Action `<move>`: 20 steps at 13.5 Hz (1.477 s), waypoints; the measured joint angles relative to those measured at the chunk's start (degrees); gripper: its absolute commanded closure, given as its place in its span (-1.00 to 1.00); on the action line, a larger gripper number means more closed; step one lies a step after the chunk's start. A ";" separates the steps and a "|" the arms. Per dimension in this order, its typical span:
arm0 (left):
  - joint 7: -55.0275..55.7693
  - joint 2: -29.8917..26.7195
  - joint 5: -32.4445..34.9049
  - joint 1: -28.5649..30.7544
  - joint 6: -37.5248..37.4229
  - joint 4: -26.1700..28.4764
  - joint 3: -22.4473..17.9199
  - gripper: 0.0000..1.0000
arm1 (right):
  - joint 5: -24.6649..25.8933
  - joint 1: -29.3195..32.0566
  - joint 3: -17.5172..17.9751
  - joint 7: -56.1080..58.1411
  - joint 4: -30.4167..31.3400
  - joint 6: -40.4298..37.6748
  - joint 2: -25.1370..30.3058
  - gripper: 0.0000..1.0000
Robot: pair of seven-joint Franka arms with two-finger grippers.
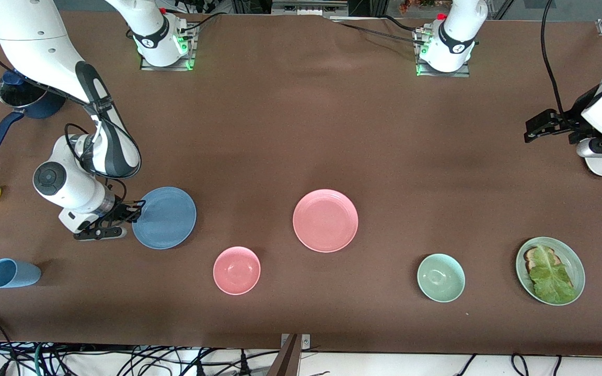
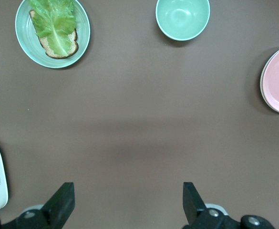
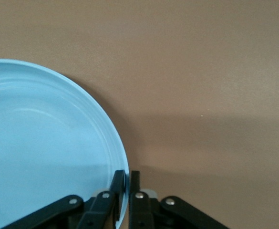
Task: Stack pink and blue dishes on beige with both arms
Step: 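Close the right gripper on the blue plate rim and lift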
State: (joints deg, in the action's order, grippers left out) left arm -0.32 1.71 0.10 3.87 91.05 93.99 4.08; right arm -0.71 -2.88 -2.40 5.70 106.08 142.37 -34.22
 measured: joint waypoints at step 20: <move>-0.01 0.00 0.00 -0.04 0.00 -0.06 0.01 -1.00 | -5.67 -3.67 6.22 -1.48 -17.50 -27.16 6.54 1.00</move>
State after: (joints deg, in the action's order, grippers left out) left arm -0.32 1.71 0.10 3.84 91.05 93.93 4.08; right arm -6.38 -6.55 3.83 4.21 88.58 115.22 -27.68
